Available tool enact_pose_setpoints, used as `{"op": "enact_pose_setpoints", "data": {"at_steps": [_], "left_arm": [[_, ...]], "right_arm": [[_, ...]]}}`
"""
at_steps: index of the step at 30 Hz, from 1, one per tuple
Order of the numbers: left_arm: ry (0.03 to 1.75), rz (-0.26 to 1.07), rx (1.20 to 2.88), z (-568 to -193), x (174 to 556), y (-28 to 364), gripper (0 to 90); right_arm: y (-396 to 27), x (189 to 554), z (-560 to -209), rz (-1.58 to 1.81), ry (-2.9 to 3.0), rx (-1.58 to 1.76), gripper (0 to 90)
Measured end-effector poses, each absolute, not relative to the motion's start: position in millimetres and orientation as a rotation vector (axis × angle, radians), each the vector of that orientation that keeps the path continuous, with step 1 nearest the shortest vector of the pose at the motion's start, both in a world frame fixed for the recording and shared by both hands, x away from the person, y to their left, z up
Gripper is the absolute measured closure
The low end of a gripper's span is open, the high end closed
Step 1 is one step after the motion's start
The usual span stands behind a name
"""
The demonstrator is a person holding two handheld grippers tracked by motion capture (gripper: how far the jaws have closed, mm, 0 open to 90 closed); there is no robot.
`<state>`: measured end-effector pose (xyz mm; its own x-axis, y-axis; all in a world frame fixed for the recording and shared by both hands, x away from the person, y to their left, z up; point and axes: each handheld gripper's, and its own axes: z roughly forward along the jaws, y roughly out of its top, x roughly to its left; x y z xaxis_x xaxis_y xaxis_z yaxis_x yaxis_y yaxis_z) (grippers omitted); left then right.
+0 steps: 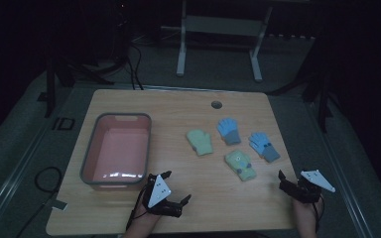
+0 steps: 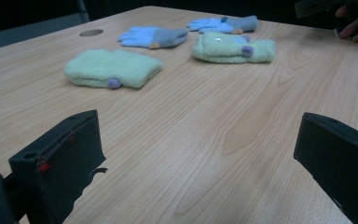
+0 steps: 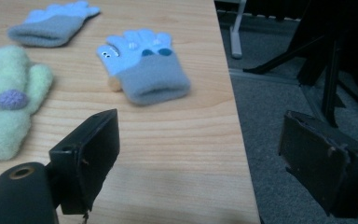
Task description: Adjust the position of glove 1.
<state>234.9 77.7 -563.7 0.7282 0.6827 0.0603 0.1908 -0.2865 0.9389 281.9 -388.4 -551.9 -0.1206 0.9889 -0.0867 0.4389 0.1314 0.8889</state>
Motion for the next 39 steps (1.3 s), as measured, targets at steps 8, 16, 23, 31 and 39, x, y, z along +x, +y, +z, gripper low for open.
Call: {"op": "enact_pose_setpoints", "data": {"at_steps": [8, 16, 23, 31, 39], "left_arm": [[0.675, 0.565, 1.841, -564, 234, 77, 1.4], [0.669, 0.567, 1.845, -564, 234, 76, 1.4], [0.662, 0.573, 1.844, -564, 234, 76, 1.4], [0.662, 0.569, 1.844, -564, 234, 76, 1.4], [0.656, 0.569, 1.847, -564, 234, 76, 1.4]], "right_arm": [[-389, 286, -544, 0.945, 1.705, 1.403, 12.7], [-389, 284, -518, 0.896, 1.787, 1.426, 13.9], [-387, 289, -481, 0.94, 1.796, 1.436, 12.6], [-362, 297, -440, 0.984, 1.842, 1.321, 16.5], [-333, 315, -425, 1.014, 1.901, 1.236, 17.2]]}}
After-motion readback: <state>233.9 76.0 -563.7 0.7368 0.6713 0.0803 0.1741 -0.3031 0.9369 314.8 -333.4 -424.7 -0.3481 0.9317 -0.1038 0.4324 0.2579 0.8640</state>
